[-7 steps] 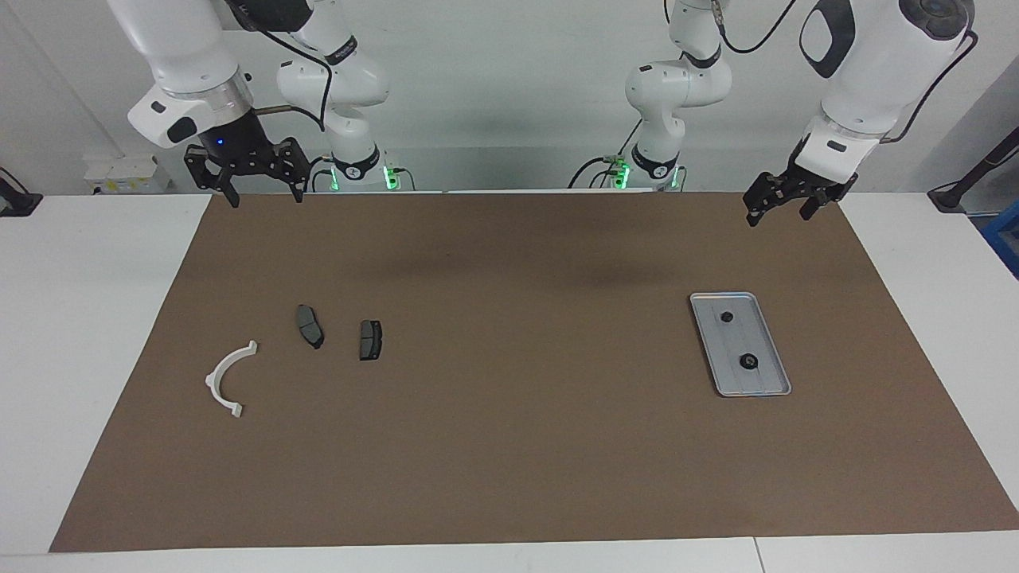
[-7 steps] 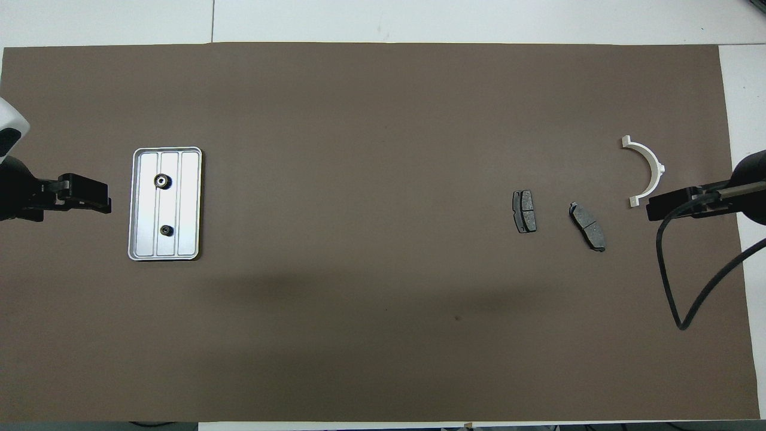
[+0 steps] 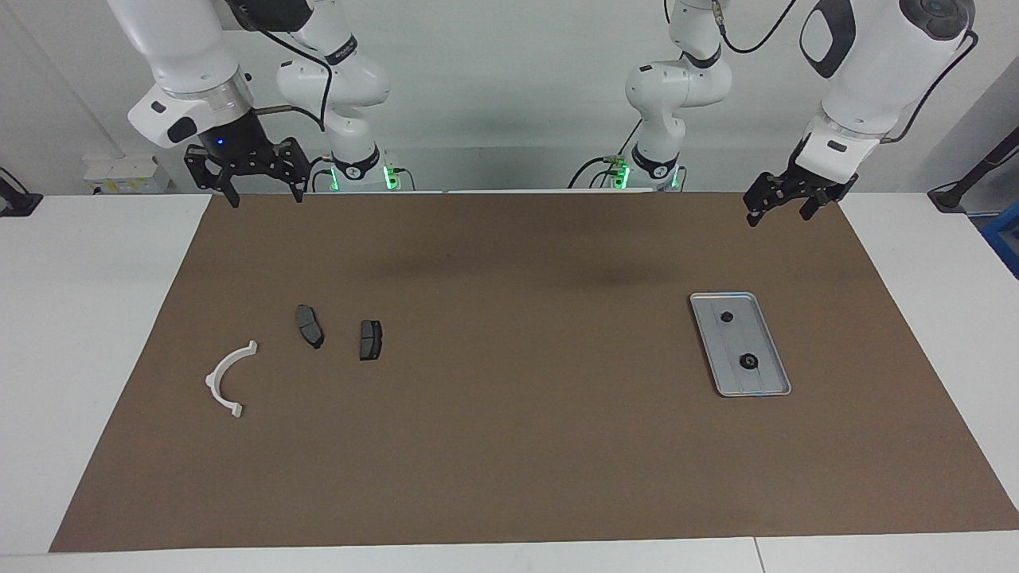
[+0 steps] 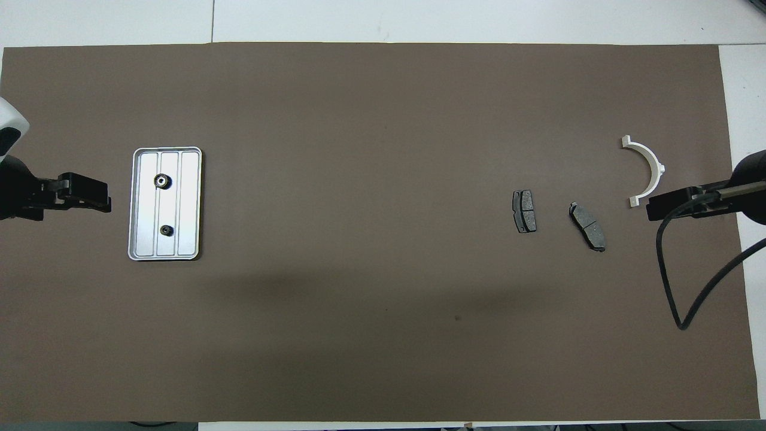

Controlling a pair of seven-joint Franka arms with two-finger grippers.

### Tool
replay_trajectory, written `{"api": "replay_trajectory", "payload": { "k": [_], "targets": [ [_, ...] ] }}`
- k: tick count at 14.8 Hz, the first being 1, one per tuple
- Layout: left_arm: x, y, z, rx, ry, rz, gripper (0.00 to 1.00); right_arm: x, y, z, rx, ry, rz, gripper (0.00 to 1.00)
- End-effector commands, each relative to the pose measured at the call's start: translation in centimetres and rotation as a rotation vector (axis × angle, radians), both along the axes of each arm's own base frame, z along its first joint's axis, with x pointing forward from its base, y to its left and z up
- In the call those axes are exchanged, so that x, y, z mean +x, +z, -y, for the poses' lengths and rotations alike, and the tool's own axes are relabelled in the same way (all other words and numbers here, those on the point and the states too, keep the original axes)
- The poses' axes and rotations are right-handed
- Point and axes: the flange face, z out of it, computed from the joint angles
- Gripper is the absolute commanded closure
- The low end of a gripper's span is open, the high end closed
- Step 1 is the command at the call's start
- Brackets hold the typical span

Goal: Place bearing gear from tray to pile

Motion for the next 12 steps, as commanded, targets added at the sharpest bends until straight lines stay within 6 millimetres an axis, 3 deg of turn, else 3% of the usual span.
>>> {"api": "replay_trajectory", "payload": {
  "k": [1, 4, 7, 10, 12],
  "targets": [
    [0.8, 0.3, 0.1, -0.008, 0.000, 0.030, 0.00, -0.3, 0.1, -0.1, 0.026, -0.011, 0.014, 0.00],
    [0.7, 0.1, 1.1, -0.010, 0.022, 0.048, 0.00, -0.3, 0.1, 0.0, 0.026, -0.011, 0.014, 0.00],
    [1.1, -1.2, 0.4, -0.015, 0.048, 0.095, 0.00, -0.3, 0.2, 0.2, 0.026, -0.014, 0.015, 0.00],
    [3.7, -4.6, -0.1, -0.019, 0.045, 0.102, 0.00, -0.2, 0.3, 0.6, 0.026, -0.019, 0.017, 0.00],
    [6.6, -9.0, -2.4, 0.013, 0.038, 0.084, 0.00, -0.3, 0.3, 0.5, 0.026, -0.017, 0.018, 0.00]
  ]
}}
